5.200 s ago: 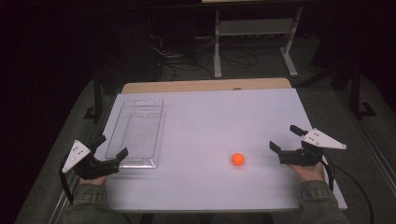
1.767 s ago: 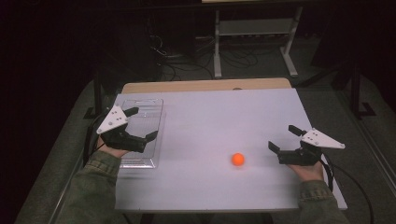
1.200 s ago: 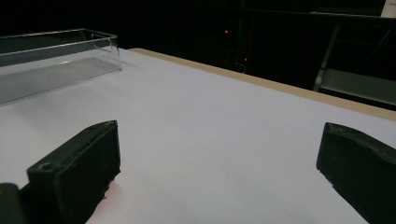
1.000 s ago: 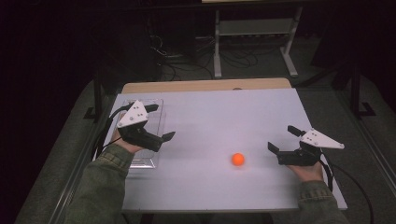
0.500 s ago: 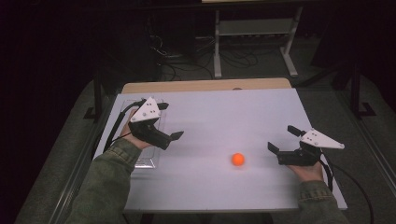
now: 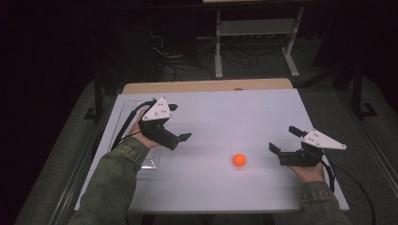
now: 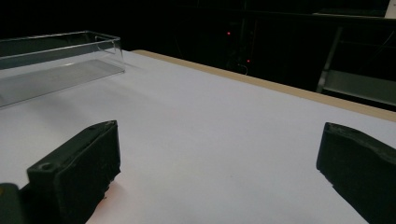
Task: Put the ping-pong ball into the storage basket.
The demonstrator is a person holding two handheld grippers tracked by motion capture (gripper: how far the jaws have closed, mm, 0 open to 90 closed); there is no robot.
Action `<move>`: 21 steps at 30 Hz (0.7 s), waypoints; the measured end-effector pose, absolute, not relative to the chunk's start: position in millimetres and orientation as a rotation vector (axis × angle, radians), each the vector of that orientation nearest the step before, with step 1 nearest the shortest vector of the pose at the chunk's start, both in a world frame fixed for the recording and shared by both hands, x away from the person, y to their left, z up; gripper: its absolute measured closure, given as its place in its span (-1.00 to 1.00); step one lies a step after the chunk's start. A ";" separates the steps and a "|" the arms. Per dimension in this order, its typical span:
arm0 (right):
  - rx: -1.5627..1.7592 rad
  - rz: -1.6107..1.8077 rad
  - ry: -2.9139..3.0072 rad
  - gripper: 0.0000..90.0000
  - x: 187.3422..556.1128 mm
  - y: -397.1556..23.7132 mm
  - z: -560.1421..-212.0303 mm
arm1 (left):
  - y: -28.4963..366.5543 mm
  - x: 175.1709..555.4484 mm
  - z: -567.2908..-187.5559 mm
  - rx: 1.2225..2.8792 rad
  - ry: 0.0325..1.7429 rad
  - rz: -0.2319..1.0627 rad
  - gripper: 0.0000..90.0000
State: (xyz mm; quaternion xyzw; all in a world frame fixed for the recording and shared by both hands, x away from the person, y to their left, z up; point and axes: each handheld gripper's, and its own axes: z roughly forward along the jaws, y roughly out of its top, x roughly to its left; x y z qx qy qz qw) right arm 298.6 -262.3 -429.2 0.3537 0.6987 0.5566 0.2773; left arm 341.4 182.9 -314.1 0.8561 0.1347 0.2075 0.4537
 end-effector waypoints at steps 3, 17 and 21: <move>0.947 1.495 1.875 -1.00 298.7 -262.4 -429.1 | 179.7 342.4 -315.6 2.123 0.326 0.506 -1.00; 0.946 1.498 1.874 -1.00 298.7 -262.0 -429.1 | 168.8 345.5 -319.7 2.151 0.306 0.487 -1.00; 0.946 1.499 1.875 -1.00 298.7 -262.1 -429.1 | 164.0 346.5 -320.5 2.161 0.292 0.481 -1.00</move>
